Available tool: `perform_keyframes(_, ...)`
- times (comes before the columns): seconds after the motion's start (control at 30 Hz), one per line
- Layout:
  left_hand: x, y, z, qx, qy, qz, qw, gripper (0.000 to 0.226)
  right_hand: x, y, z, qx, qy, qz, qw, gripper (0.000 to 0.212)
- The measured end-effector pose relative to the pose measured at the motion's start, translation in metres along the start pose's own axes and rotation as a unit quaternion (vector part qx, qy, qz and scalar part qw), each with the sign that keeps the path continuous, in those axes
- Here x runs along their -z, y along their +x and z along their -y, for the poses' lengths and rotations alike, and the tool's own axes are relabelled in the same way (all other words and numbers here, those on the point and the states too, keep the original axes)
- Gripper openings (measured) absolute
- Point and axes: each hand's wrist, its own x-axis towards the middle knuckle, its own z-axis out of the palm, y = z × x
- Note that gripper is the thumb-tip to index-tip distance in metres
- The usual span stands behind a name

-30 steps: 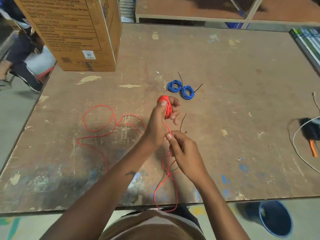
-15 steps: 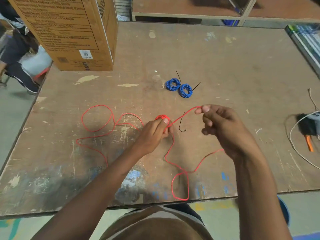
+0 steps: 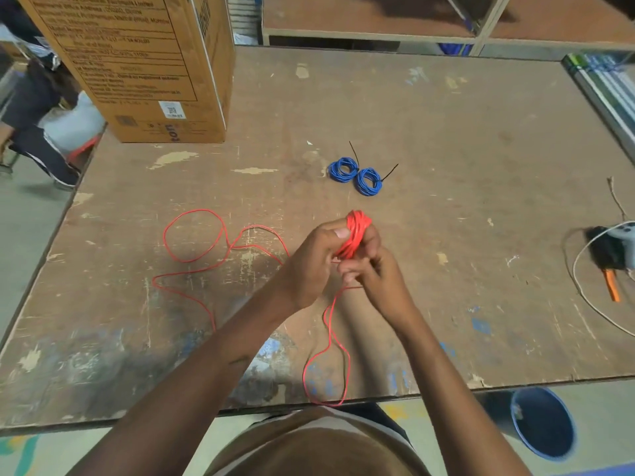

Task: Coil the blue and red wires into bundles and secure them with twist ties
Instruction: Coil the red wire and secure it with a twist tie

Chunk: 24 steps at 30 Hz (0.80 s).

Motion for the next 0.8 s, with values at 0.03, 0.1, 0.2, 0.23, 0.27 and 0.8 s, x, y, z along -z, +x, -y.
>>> perform_keyframes(0.03,0.000,0.003,0.003,-0.002,-0.011,-0.021,1.000,0.039,-0.007,-0.008,-0.002,-0.002,-0.008,-0.008,1.000,0.037)
perform_keyframes(0.1,0.001,0.010,0.010,0.002,-0.030,-0.073,0.997,0.043,-0.021,-0.021,0.000,0.004,-0.043,-0.001,0.999,0.038)
perform_keyframes(0.2,0.011,0.018,0.026,-0.017,0.094,-0.144,0.985,0.051,-0.032,-0.035,0.010,0.014,-0.056,-0.010,0.998,0.035)
perform_keyframes(0.23,0.016,0.019,0.031,-0.030,0.146,-0.152,0.977,0.053,-0.033,-0.040,0.014,0.009,-0.046,-0.016,0.999,0.034)
perform_keyframes(0.27,0.021,0.019,0.035,-0.044,0.191,-0.161,0.967,0.052,-0.033,-0.045,0.017,0.002,-0.035,-0.016,0.999,0.032)
perform_keyframes(0.8,-0.001,-0.011,0.061,0.064,0.280,-0.069,0.955,0.053,0.064,0.014,0.050,0.008,-0.103,-0.063,0.993,0.027)
